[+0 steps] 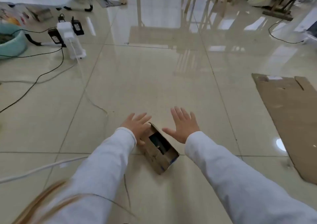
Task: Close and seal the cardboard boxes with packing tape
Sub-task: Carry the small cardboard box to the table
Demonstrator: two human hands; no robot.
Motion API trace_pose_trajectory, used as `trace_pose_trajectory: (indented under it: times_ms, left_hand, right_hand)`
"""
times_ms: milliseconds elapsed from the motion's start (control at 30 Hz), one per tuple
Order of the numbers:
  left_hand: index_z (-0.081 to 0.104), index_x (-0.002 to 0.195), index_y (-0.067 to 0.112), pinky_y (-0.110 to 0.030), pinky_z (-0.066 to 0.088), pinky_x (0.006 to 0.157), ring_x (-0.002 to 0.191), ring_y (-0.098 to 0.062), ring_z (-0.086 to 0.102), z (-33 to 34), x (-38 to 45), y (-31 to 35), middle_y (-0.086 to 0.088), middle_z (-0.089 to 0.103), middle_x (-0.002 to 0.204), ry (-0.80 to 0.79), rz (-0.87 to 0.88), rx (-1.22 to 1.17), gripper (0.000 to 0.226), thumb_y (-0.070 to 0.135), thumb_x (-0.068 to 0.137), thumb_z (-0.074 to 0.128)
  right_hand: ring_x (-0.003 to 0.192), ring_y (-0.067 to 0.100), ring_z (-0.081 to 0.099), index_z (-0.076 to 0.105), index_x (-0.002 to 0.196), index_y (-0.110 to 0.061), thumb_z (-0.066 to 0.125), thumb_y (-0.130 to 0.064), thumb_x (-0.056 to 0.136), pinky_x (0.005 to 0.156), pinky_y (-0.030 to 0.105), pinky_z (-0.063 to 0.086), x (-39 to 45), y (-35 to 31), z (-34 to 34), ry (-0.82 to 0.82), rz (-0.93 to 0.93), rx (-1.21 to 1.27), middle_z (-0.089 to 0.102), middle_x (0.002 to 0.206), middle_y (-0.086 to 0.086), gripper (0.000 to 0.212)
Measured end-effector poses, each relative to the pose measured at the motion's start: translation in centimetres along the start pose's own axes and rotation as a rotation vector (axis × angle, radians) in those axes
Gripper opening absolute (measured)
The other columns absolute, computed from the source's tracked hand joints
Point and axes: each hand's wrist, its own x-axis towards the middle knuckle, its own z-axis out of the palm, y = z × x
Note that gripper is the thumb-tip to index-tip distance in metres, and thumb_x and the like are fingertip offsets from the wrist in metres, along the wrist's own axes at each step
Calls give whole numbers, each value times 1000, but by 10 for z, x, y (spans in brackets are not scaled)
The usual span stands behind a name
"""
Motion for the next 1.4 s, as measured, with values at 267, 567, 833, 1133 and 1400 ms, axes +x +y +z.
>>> trace_pose_trajectory:
  times_ms: [267, 567, 833, 1133, 1400]
  left_hand:
    - [62, 117, 22, -33, 27, 108, 141, -20, 23, 6, 14, 6, 0, 21, 155, 31, 20, -76, 30, 31, 88, 57]
    - [67, 97, 20, -35, 45, 93, 117, -29, 47, -52, 28, -10, -5, 32, 142, 60, -40, -262, 27, 39, 78, 69]
    - [51, 83, 24, -27, 42, 71, 91, -26, 52, -251, -25, -47, 6, 25, 146, 172, -139, -592, 20, 30, 77, 69]
    - [55, 103, 20, -35, 42, 98, 113, -30, 51, -560, -113, -96, -3, 28, 147, 202, -136, -636, 22, 29, 86, 66]
    - [53, 97, 25, -33, 44, 91, 95, -20, 50, -736, -148, -135, -2, 50, 120, 368, -218, -700, 14, 32, 88, 61]
  right_hand:
    - [101, 23, 59, 54, 126, -17, 53, -49, 89, 84, 32, 47, 2, -19, 10, -489, 9, -1, 62, 119, 4, 49]
    - [91, 25, 60, 60, 116, -17, 41, -9, 93, 73, 29, 44, 26, -1, -50, -157, 79, -126, 63, 106, 5, 31]
    - [77, 24, 50, 59, 113, -17, 42, -11, 93, 69, 31, 41, -12, 9, -276, 32, 54, -98, 62, 101, 7, 27]
    - [87, 24, 59, 59, 114, -19, 40, -21, 99, 70, 29, 44, -91, 17, -580, 154, 136, 119, 65, 103, 5, 25]
    - [93, 14, 59, 52, 116, -30, 56, -65, 80, 81, 32, 50, -140, 36, -739, 182, 84, 594, 58, 107, -9, 50]
